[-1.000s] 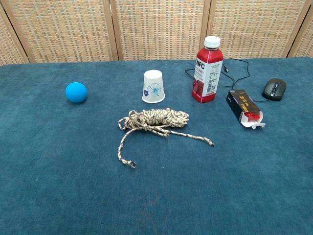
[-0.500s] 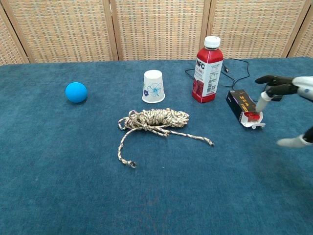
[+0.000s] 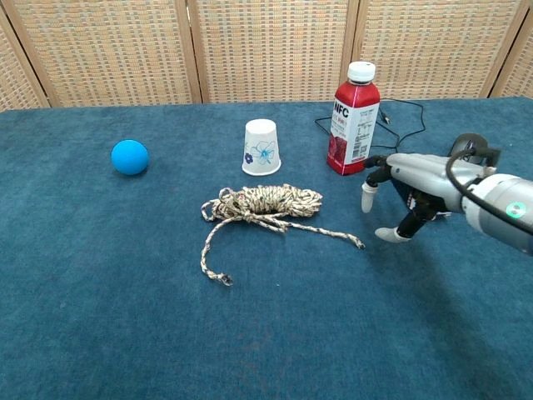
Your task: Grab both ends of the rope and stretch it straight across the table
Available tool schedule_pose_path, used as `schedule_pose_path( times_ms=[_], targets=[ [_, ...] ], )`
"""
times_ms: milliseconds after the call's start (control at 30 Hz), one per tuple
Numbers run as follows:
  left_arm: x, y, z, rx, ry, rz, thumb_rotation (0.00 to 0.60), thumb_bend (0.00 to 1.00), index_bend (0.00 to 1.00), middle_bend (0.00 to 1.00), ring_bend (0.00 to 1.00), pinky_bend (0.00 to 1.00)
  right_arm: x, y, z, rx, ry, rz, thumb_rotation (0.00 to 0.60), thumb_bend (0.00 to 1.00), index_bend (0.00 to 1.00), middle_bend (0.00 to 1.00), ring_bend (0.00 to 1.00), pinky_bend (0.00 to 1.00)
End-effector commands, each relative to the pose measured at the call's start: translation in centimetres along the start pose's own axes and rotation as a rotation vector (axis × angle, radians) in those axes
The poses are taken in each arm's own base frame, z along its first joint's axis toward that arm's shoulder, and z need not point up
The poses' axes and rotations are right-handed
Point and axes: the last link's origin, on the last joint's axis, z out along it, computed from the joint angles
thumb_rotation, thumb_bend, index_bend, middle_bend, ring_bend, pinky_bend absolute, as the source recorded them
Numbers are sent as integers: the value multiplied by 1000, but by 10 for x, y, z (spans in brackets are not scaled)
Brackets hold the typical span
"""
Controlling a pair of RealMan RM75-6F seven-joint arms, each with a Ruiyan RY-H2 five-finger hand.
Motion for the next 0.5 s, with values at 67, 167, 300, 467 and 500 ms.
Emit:
schedule_pose_path(
  times_ms=[67, 167, 300, 467, 500],
  targets=[
    [1, -1, 0, 2, 1, -4, 600, 95, 0, 0, 0, 0, -7, -22, 12, -19, 1, -29, 600, 312, 424, 0, 0, 0],
    [1, -1, 0, 2, -1, -8, 600, 87, 0, 0, 0, 0, -13, -32, 16, -37, 6, -52, 600, 316, 445, 0, 0, 0],
    [1, -2, 0, -4, -8, -11, 600, 80, 0, 0, 0, 0, -17, -39, 19, -57, 1, -59, 600, 318, 460, 0, 0, 0],
    [1, -3, 1, -3, -9, -14, 600, 80, 0, 0, 0, 0, -20, -43, 22, -76, -1, -95, 600, 319, 462, 0, 0, 0],
    [2, -3, 1, -2, -9, -15, 600, 80, 0, 0, 0, 0, -20, -43, 23, -80, -2, -98, 600, 319, 462, 0, 0, 0]
  ],
)
